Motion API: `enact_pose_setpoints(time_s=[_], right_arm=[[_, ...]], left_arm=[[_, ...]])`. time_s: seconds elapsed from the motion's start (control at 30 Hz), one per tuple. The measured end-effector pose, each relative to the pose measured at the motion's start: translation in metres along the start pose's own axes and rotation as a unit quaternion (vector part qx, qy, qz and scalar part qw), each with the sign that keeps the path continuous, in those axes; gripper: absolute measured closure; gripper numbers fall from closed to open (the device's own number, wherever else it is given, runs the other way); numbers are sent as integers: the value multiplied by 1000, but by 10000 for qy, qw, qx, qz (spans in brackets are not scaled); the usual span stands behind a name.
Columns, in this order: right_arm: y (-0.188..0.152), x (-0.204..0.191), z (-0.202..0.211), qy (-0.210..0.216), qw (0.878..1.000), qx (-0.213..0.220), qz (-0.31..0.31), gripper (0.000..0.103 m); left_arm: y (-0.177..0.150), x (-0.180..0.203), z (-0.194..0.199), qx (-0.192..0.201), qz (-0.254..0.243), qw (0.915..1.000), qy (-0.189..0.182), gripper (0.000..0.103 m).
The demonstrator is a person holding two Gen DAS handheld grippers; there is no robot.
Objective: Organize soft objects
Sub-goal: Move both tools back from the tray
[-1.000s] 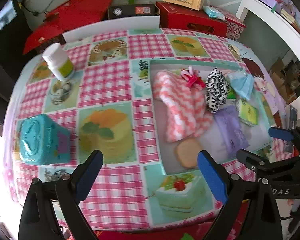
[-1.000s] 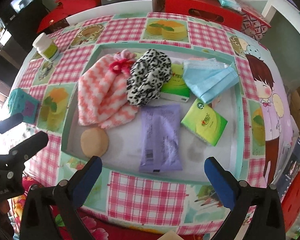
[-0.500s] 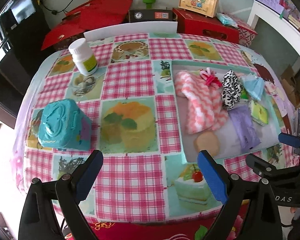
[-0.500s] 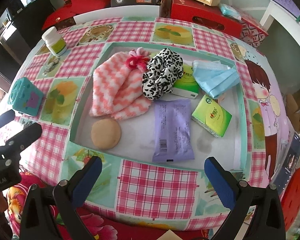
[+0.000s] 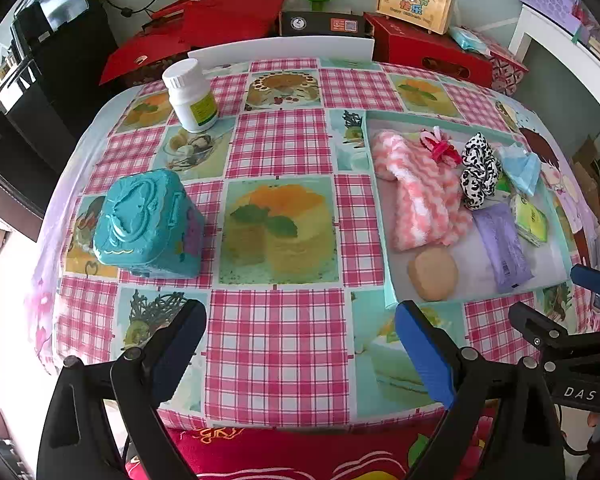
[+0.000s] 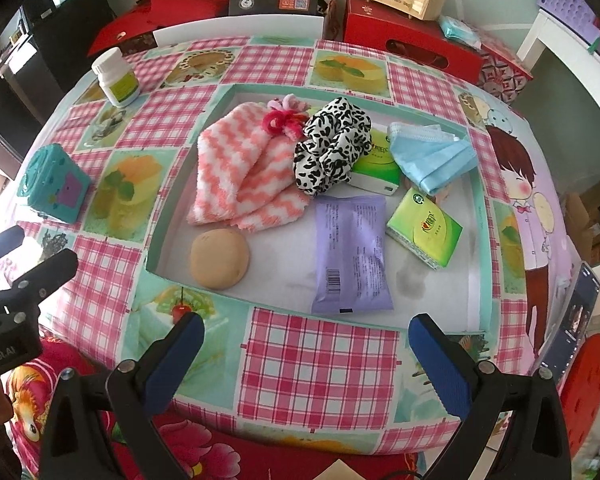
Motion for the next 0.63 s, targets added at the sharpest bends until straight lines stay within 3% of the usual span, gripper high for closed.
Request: enact_pose_setpoints(time_s=[0.63], right_arm=[[0, -2, 9, -33, 10000, 78, 36, 0]], left_arm=[[-5, -8, 5, 25, 79, 10000, 52, 8]])
Point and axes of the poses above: each gripper's, at about its wrist camera, not at the fingertips, and z roughly against the way its jaws point, x to its right, y to its top, the point moved 8 cm from there along -z, roughly the way its jaws point, and after that the axes turned 10 degrees about -y, right-handed, at the moved point
